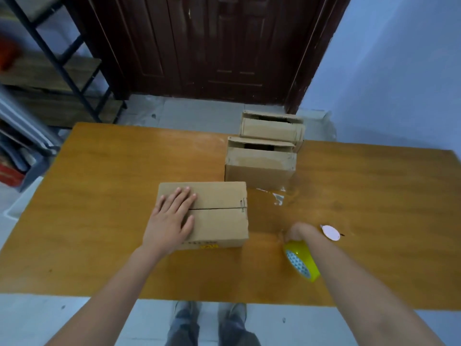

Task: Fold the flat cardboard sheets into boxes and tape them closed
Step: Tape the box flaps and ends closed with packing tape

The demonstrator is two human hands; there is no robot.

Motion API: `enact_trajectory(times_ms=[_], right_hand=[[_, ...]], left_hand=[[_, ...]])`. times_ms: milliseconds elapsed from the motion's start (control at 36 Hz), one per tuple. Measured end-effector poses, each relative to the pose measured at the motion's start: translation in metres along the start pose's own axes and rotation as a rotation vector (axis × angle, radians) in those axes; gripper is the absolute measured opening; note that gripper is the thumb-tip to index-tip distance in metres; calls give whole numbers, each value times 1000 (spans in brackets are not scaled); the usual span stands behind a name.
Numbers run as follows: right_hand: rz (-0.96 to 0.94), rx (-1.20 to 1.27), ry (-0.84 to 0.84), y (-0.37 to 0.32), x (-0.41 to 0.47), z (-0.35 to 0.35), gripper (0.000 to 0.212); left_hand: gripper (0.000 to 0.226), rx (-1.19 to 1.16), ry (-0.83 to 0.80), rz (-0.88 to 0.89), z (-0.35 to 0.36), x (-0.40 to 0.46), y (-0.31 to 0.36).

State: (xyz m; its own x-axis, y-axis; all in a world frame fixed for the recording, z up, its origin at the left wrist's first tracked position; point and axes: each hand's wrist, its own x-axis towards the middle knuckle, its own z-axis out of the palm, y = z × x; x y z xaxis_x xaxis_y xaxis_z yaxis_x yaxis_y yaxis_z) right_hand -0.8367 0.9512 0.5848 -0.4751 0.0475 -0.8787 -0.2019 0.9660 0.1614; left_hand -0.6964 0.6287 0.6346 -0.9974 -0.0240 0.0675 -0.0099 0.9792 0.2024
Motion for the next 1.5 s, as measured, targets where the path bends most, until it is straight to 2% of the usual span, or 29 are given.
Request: enact_trajectory(times_ms=[83, 222, 472, 611, 639, 694, 750, 861, 944, 972, 1028, 1139, 1194, 1278, 1361, 1417, 1500], right_hand=[[-29, -55, -30, 1, -10, -3, 53], [-31, -10, -57, 6, -13, 0, 50], [-56, 83, 55, -4, -21, 4, 53], [-55, 380, 203, 1, -30, 12, 44], [-60, 427, 201, 5, -34, 10, 37], [-85, 618, 215, 16, -41, 5, 8], [-124, 748, 276, 28, -56, -7, 26], [-241, 853, 410, 44, -102, -37, 27], [-340, 885, 461, 49, -140, -56, 26], [-370, 890, 469, 49, -152, -62, 25], [-440, 881, 493, 44, -177, -72, 23], [-552, 815, 492, 25, -214, -88, 20], [-601, 767, 482, 13, -227, -94, 20], [-650, 717, 462, -4, -239, -100, 17], [-670, 688, 459, -17, -244, -106, 12], [-670, 698, 495, -24, -245, -110, 10], [-687, 751, 566, -34, -245, -115, 30]], left_hand=[[53, -3, -3, 2, 0, 1, 3], [54, -10, -37, 0, 0, 6, 14], [53, 5, -77, 29, 2, 16, 31], [53, -11, -133, 55, 0, 21, 34], [54, -15, -143, 60, -1, 22, 35], [58, -28, -155, 62, -3, 24, 37], [65, -61, -140, 66, -6, 26, 39], [73, -116, -105, 22, -21, 34, 51], [50, -294, -97, -19, -41, 44, 73], [48, -386, -118, 6, -50, 47, 81], [55, -586, -214, 54, -68, 55, 101], [84, -1029, -407, 18, -100, 71, 137], [85, -1151, -484, 2, -111, 79, 145], [59, -1309, -591, -36, -119, 86, 139], [21, -1429, -573, -70, -123, 86, 125], [20, -1469, -528, -116, -126, 84, 115], [20, -1513, -423, -172, -130, 83, 104]])
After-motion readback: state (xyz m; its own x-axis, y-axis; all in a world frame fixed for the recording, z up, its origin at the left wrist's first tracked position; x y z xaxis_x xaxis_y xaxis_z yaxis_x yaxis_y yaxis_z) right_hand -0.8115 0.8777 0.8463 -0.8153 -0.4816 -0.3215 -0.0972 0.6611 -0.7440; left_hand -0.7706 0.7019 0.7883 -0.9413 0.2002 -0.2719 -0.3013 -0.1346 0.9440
